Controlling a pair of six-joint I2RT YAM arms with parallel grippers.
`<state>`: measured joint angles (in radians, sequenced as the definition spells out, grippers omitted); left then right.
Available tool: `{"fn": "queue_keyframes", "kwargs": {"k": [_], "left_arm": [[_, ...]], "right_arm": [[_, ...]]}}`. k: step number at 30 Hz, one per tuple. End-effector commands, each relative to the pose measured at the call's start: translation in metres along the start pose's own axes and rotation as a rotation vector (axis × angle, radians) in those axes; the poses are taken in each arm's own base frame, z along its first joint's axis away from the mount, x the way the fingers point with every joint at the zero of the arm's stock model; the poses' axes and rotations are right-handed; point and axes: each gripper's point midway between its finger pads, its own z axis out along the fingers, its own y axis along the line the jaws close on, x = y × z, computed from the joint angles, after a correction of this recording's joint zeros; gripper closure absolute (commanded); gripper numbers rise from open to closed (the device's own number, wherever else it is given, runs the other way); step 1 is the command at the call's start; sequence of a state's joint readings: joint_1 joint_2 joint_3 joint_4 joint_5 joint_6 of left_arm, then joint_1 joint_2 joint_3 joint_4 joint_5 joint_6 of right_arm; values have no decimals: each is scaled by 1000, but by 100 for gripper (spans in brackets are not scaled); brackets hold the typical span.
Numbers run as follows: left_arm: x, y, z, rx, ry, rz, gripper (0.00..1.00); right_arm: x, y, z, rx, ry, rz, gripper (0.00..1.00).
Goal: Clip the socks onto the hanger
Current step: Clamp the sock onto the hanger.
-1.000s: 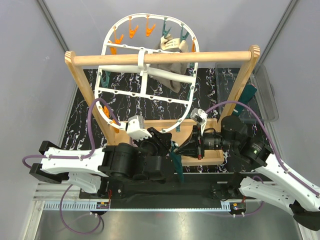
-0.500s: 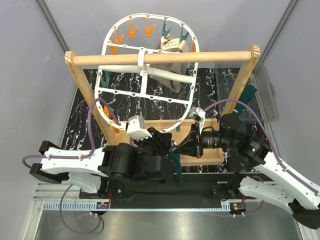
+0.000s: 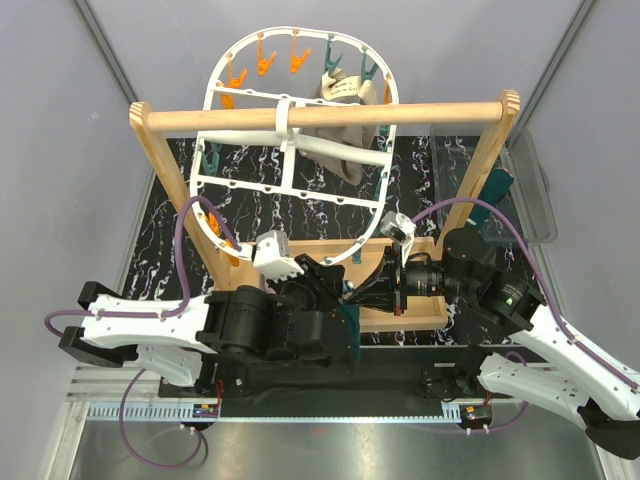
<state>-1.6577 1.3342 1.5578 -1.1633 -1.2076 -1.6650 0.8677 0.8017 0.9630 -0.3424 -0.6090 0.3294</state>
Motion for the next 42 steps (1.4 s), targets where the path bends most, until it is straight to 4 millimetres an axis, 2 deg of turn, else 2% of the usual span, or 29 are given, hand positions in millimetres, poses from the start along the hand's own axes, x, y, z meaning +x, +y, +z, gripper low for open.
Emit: {"fn": "queue_keyframes", "kwargs": {"k": [1,13,17,20,21,25,35,40,41,42], "left_arm": [[-11,-4,-4,20,-1,-55,100],[-9,-6,-3,29,2,-69,100],[-9,-5,-4,33,5,-65,100],[-10,-6,-4,50,8,-91,84],[-7,-3,-3,52,11,-80,72],[-7,-6,-5,77,19,-83,51],[-11,-6,-6,82,20,-82,29],[-11,-1,-9,95,46,-71,23],[-10,-5,-11,116,65,-94,22],[-8,-1,-12,131,76,-84,20]], "right_arm": [[-37,13,-2,-25,-115,-99,100],[-51,13,2,-19,-132,-127,100],[-47,13,4,-27,-121,-118,100],[-44,11,5,-25,-120,-110,100],[-44,11,5,-25,-121,-110,100],[-42,9,6,-23,-115,-101,99],[-35,4,7,-6,-96,-85,98],[-30,1,4,19,-84,-64,95],[-29,2,2,21,-87,-64,94],[-26,-1,2,35,-80,-51,86]]}}
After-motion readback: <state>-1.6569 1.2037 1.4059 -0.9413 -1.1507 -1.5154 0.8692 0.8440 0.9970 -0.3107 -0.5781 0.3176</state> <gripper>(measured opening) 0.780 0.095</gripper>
